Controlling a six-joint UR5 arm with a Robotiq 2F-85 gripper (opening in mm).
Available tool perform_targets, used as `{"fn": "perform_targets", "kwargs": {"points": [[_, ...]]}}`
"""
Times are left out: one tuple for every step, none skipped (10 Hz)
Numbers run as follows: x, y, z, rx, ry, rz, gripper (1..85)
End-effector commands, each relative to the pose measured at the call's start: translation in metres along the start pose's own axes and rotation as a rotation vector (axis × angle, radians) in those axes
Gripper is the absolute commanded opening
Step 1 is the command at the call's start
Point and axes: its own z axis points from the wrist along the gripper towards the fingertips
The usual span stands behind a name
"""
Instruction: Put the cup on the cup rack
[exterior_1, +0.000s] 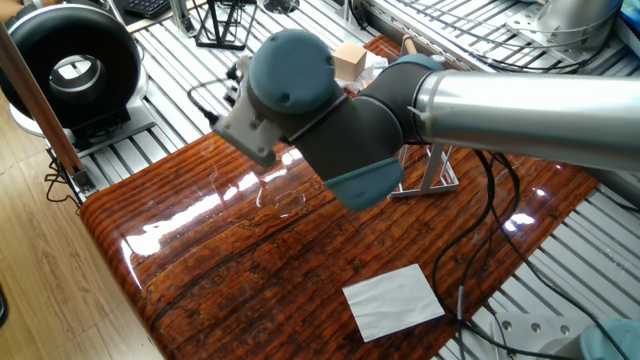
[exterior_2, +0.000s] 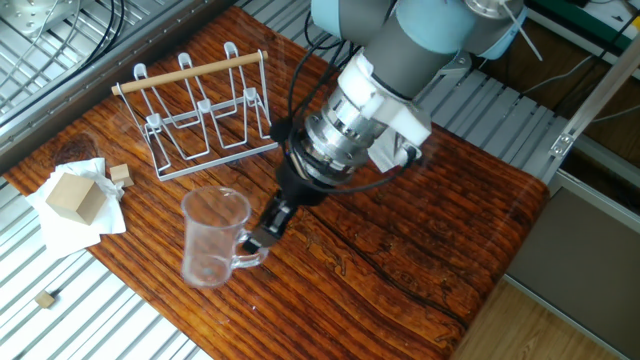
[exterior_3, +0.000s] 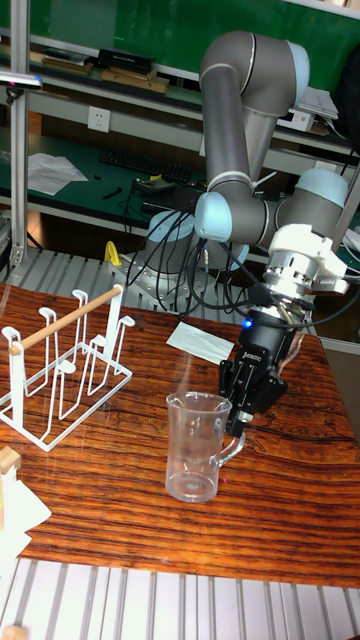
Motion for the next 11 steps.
{"fn": "perform_targets", "kwargs": {"points": [[0.017, -0.04, -0.003, 0.108, 0.012, 0.056, 1.3], [0.02, -0.051, -0.004, 0.132, 0.015, 0.073, 1.3], [0.023, -0.066, -0.007, 0.169, 0.022, 0.088, 1.3], [0.027, -0.077, -0.01, 0.201, 0.033, 0.101, 1.3], [0.032, -0.088, -0.013, 0.246, 0.045, 0.115, 1.3], [0.037, -0.1, -0.018, 0.293, 0.055, 0.13, 1.3], [0.041, -0.106, -0.021, 0.319, 0.063, 0.14, 1.3], [0.046, -0.113, -0.025, 0.351, 0.082, 0.13, 1.3], [0.047, -0.118, -0.028, 0.371, 0.087, 0.127, 1.3], [0.049, -0.124, -0.031, 0.397, 0.09, 0.13, 1.3], [0.05, -0.125, -0.032, 0.401, 0.095, 0.125, 1.3]]}}
